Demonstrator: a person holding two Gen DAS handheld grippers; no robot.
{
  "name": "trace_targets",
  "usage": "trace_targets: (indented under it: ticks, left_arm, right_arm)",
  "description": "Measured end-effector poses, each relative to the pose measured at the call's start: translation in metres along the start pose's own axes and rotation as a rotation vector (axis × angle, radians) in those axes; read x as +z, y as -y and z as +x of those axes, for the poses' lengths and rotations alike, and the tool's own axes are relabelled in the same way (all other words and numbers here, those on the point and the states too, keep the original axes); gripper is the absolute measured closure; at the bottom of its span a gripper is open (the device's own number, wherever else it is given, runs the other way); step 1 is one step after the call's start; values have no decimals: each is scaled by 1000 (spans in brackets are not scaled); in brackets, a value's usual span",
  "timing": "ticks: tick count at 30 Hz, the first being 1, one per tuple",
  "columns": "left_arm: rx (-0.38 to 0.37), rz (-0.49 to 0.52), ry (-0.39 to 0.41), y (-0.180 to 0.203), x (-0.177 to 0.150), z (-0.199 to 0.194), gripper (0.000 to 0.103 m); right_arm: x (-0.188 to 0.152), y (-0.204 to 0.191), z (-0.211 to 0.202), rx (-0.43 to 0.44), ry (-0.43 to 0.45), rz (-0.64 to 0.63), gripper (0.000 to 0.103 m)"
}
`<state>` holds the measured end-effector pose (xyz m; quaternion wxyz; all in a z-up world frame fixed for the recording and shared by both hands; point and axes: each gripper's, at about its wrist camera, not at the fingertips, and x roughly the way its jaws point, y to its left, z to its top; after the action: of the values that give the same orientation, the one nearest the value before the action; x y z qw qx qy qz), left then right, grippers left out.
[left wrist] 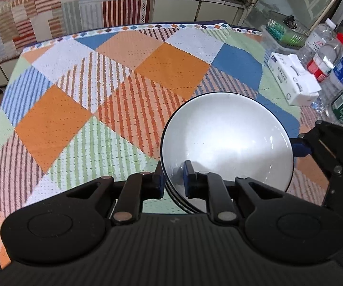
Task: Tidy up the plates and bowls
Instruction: 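Carry the third bowl onto the bowl stack and open the right gripper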
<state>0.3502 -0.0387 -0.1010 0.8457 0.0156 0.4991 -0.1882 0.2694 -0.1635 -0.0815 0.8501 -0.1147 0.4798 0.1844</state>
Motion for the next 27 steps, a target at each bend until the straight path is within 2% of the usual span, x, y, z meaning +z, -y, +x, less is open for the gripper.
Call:
trace_targets:
  ticks: [4,11,15,18,23,27]
  left_arm:
    - [21,9,-5,-1,-4,7,87]
    - [-19,-37,4,-7,-6,11,84]
    - [-54,-54,25,-10,-4,-5,74]
    - [-69,-52,41,-12,-2,-21,72]
    - [-84,-39,54,-15,-2,-47,59]
    - [-133,-16,11,-13,-7,-57,55]
  right_arm:
    - [0,-2,2,-5,0,-21,3]
    - [-4,1,2,-20,17,1,0]
    - [-6,-3,-6,-32,38,3,0]
    - [-7,-6,-14,-26,46,6,0]
    - [-13,-13,-29,-21,59,4,0]
    - [-23,-16,-40,-19,72,12,0]
